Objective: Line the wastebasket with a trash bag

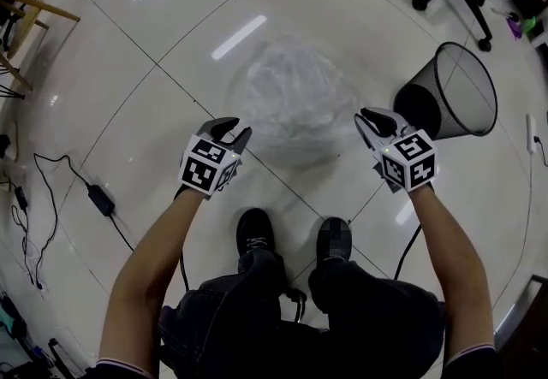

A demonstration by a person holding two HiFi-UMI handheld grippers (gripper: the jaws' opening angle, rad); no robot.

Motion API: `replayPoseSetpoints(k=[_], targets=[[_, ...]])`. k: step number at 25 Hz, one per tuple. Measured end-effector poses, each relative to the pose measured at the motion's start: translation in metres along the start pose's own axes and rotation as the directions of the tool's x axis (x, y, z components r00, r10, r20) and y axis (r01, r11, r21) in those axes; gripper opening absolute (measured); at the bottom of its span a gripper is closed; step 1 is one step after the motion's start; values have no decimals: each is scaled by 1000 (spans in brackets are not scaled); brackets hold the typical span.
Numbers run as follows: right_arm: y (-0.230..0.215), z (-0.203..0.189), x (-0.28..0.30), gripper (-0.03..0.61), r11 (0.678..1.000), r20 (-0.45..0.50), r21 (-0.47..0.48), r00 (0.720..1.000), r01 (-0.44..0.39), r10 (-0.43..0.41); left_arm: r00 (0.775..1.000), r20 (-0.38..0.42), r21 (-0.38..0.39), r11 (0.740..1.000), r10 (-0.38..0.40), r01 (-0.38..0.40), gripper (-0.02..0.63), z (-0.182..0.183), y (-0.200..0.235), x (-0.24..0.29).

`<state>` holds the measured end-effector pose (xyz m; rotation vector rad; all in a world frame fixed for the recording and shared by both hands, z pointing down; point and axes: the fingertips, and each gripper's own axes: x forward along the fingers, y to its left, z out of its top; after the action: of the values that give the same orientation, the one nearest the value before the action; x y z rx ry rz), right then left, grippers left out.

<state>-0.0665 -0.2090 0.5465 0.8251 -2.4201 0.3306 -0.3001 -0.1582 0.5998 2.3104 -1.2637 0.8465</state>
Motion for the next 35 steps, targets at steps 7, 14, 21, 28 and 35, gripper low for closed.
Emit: replayPoseSetpoints(k=[7, 14, 21, 28, 35], targets=[[-3, -21, 11, 52, 999, -28, 39, 1000, -6, 7, 991, -134, 24, 1000, -16, 19, 247, -41, 4, 28], [-6, -42, 8, 54, 998, -53, 64, 999, 4, -1, 987, -160, -65, 998, 0, -11, 240, -55, 20, 50], [-22, -64, -1, 52, 996, -92, 67, 994, 61, -55, 989, -146, -19, 1000, 11, -14, 14, -46, 21, 49], [-44, -92, 6, 137, 992, -200, 37, 973, 121, -112, 992, -121, -36, 999, 31, -35, 12, -28, 27, 38], [-64, -115, 24, 186, 990, -278, 6, 951, 141, -134, 991, -129, -42, 998, 32, -38, 12, -26, 29, 37]])
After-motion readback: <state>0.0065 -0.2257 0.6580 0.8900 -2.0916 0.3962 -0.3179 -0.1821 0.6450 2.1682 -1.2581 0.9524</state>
